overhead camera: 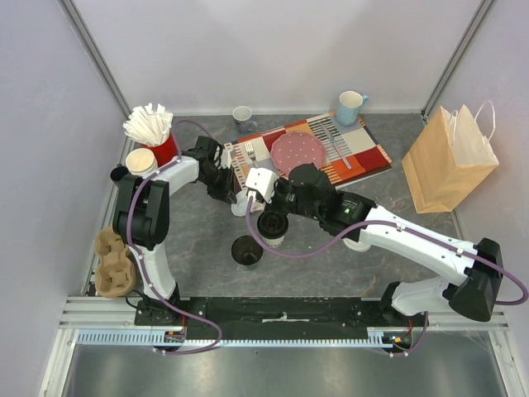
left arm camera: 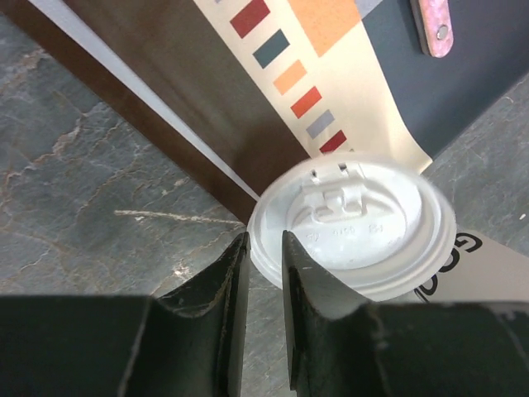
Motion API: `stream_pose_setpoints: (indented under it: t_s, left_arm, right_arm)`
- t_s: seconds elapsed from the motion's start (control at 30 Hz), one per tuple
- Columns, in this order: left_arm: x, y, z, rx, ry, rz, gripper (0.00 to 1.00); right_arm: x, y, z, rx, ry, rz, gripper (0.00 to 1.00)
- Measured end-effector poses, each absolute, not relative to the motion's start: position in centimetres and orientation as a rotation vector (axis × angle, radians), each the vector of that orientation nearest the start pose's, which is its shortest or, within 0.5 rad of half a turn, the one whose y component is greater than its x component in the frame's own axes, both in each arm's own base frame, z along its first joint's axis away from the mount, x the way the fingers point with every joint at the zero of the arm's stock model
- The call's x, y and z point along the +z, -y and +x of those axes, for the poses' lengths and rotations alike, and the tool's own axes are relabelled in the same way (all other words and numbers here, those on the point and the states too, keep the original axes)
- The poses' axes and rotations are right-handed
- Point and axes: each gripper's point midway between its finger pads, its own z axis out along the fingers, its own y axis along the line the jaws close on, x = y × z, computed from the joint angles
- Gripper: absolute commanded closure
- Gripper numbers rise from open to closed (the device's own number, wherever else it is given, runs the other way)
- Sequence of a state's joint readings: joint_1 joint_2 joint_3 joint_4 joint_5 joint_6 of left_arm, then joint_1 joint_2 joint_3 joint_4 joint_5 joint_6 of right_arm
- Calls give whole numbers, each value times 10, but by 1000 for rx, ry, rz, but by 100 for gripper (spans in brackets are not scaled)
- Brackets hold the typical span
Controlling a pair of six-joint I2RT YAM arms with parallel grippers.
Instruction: Pack the takeout coffee
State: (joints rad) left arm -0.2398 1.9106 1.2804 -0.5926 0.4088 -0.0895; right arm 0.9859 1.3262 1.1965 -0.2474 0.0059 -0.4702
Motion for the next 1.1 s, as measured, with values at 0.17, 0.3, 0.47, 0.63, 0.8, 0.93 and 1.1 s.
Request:
stream_pose_setpoints:
  t_s: [0.17, 0.3, 0.47, 0.63, 0.8, 0.93, 1.1]
  left_arm:
    - [32, 159, 355, -628, -2781, 305, 67]
    - [30, 155, 356, -594, -2782, 302, 63]
    - [28, 150, 357, -555, -2785, 300, 62]
    - [25, 150, 353, -558, -2797, 300, 83]
    - [24, 153, 348, -588, -2805, 312, 98]
    - [32, 155, 345, -604, -2800, 317, 98]
    - [86, 154, 346, -596, -2669, 369, 98]
  right_arm:
    - [266, -344, 248, 350, -1470, -1320, 80]
    - [266, -344, 245, 364, -1462, -1326, 80]
    - [265, -346, 242, 384, -1454, -1338, 80]
    - [267, -346, 240, 394, -1447, -1340, 81]
    - [268, -345, 240, 398, -1446, -1334, 80]
    - [268, -344, 242, 410, -1473, -1306, 71]
    - [271, -339, 257, 453, -1546, -1213, 49]
